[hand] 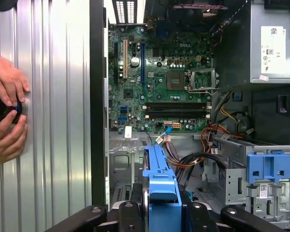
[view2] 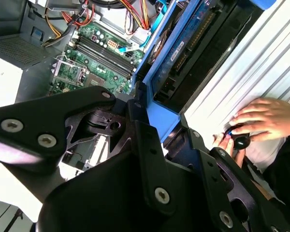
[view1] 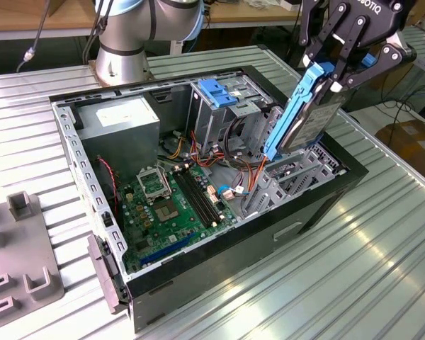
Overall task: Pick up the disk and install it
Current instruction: 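Insert the disk into the insertion slot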
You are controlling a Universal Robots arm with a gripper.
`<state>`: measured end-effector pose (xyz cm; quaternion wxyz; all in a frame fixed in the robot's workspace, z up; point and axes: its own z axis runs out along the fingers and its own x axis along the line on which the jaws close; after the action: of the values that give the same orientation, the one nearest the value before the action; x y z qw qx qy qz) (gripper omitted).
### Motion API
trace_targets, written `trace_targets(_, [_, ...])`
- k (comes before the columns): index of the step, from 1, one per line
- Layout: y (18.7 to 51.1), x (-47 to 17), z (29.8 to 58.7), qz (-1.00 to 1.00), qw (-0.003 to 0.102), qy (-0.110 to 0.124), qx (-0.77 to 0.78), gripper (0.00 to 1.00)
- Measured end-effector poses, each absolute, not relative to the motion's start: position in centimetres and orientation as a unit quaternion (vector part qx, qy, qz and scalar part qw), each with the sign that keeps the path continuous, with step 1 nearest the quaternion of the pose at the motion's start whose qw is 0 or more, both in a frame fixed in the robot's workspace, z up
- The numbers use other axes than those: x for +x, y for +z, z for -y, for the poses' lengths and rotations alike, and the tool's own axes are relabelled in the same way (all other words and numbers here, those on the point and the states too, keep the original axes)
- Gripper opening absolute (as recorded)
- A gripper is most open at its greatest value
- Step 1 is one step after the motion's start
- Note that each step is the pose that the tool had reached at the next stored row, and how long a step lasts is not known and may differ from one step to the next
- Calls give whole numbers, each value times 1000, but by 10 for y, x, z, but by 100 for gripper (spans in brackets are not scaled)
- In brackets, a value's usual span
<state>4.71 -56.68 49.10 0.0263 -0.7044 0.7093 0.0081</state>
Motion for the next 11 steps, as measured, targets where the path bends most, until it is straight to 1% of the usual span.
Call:
trace_targets(8, [476,60,568,-709,26,8,-704,37])
trace_targets(11, [473,64,568,-710,22,4,-704,37])
